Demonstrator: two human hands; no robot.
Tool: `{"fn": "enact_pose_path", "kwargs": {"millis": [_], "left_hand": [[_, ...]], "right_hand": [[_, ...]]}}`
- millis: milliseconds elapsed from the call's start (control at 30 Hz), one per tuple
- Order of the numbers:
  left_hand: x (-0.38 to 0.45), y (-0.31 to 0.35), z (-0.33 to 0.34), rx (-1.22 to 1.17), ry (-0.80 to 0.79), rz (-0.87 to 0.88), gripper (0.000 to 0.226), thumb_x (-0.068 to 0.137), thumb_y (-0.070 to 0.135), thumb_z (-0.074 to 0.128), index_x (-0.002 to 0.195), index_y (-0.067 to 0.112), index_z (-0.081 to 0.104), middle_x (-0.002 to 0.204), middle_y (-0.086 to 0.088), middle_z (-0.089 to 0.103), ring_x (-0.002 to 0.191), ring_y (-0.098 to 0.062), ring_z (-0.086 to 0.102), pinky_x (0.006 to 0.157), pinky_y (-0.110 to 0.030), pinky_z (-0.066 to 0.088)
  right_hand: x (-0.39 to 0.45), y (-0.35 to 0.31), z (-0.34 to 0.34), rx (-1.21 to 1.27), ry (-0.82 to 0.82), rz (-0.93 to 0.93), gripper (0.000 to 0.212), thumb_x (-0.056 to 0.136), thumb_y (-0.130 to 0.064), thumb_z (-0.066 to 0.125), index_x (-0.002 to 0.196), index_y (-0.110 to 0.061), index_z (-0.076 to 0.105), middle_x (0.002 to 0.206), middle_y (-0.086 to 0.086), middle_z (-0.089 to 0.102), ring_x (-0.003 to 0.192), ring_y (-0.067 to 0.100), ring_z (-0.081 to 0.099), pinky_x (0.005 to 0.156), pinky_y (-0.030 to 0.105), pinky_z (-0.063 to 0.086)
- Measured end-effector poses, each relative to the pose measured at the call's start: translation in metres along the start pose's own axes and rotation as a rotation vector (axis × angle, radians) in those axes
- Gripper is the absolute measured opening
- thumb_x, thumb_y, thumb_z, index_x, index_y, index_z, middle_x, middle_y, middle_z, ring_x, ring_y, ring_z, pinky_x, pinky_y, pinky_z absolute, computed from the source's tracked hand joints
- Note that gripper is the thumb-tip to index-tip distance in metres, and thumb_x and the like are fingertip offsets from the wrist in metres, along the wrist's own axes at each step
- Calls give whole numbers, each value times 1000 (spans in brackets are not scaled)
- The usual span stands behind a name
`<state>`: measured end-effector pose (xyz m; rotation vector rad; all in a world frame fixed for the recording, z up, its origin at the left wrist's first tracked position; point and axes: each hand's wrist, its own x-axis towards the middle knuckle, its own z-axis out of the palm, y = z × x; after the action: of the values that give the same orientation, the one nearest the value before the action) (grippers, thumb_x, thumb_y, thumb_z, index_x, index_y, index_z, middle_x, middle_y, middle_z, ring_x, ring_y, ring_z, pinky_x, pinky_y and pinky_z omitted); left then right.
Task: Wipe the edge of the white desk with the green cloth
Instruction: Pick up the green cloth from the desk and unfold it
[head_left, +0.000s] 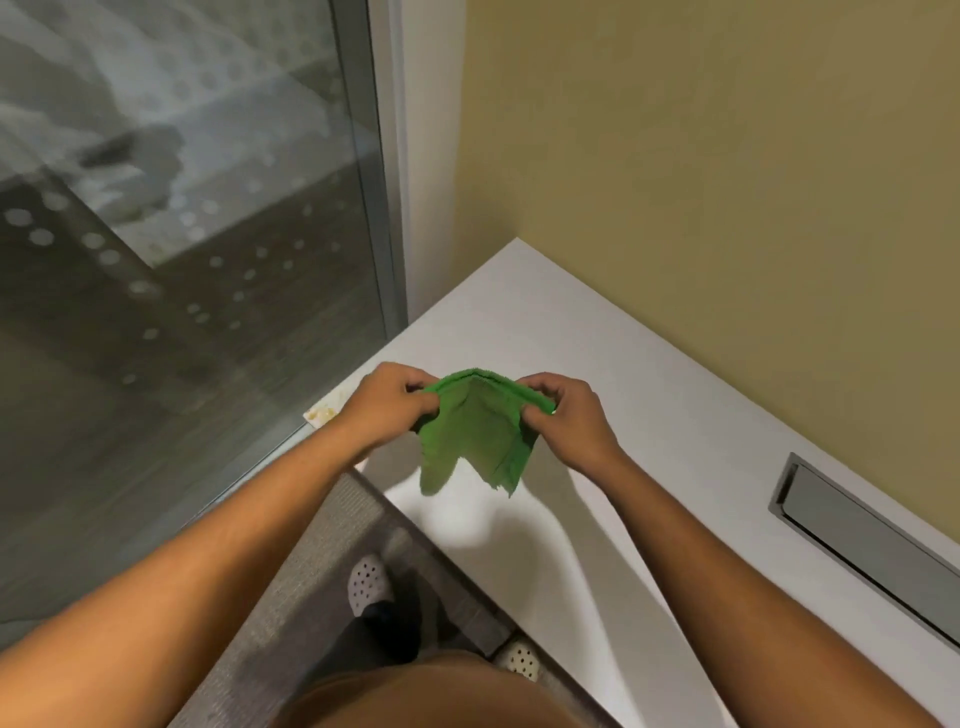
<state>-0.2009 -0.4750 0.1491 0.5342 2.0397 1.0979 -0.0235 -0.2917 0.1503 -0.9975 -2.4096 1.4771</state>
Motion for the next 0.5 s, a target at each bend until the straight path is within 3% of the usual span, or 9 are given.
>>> {"fn": "enact_pose_path", "kwargs": {"millis": [100,200,367,500], "left_hand": [[33,9,-40,235,53,128,28,89,6,72,107,21,88,90,3,80,88,-17,72,83,-30,53],[57,15,-72,339,96,244,32,91,7,69,113,24,86,96,5,80,97,-17,71,87,-29,50],[73,-16,-86,501,119,455,32,96,7,68,122,18,83,115,-8,82,102,-30,75,89,-38,58],[60,-81,-62,673,47,576,24,95,3,68,112,8,84,105,-15,83,91,-35,78,89,-49,63]], "right_hand": [[36,-21,5,-116,20,-65,31,88,0,64,107,-18,81,100,-5,80,95,12,73,80,9,50],[65,-38,13,-230,55,-147,31,91,1,62,108,-18,80,102,-5,79,97,12,71,80,0,44],[74,-27,40,-520,166,-282,32,90,-3,65,115,-17,78,102,4,78,98,25,65,87,33,50],[54,13,77,-677,14,-300,31,85,1,69,111,-10,81,98,14,81,93,39,69,83,47,56]]}}
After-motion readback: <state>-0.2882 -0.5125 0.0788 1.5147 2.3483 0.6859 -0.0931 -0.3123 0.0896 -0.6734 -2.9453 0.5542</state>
